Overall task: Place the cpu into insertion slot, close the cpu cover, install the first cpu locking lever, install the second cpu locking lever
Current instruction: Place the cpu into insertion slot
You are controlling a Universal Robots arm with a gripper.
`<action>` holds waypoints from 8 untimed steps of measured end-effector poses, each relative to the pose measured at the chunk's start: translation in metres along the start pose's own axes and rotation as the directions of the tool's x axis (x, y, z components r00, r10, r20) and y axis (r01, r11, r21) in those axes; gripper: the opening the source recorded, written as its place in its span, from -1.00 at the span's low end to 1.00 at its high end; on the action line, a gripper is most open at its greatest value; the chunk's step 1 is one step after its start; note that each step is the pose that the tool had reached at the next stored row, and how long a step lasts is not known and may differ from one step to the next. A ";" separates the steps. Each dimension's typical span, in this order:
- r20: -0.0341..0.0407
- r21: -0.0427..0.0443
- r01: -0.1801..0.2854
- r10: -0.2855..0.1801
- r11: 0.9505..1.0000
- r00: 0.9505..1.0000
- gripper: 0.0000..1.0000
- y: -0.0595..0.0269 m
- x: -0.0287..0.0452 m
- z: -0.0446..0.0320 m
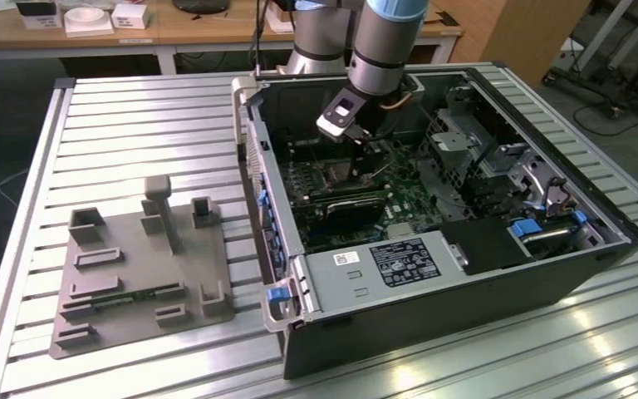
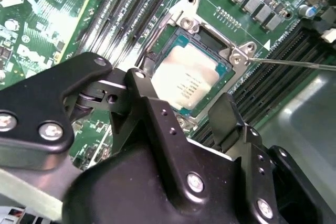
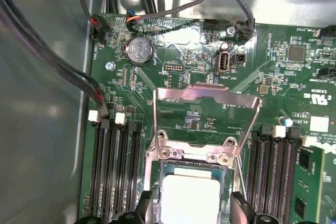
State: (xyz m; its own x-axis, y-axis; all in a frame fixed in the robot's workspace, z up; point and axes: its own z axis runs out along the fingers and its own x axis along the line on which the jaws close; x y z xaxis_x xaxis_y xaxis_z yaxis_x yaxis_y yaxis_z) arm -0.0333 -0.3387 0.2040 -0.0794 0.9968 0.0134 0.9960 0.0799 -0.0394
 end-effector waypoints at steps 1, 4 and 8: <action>0.000 0.000 0.000 0.000 1.000 1.000 0.36 -0.0001 0.0000 -0.0017; 0.000 0.000 0.000 0.000 1.000 1.000 0.21 -0.0003 0.0001 -0.0065; 0.000 0.000 0.000 0.000 1.000 1.000 -0.15 -0.0004 0.0001 -0.0098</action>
State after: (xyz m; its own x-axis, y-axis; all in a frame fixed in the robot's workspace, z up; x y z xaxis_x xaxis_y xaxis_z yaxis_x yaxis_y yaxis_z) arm -0.0333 -0.3387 0.2138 -0.0795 0.9967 0.0135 0.9960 0.0800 -0.0393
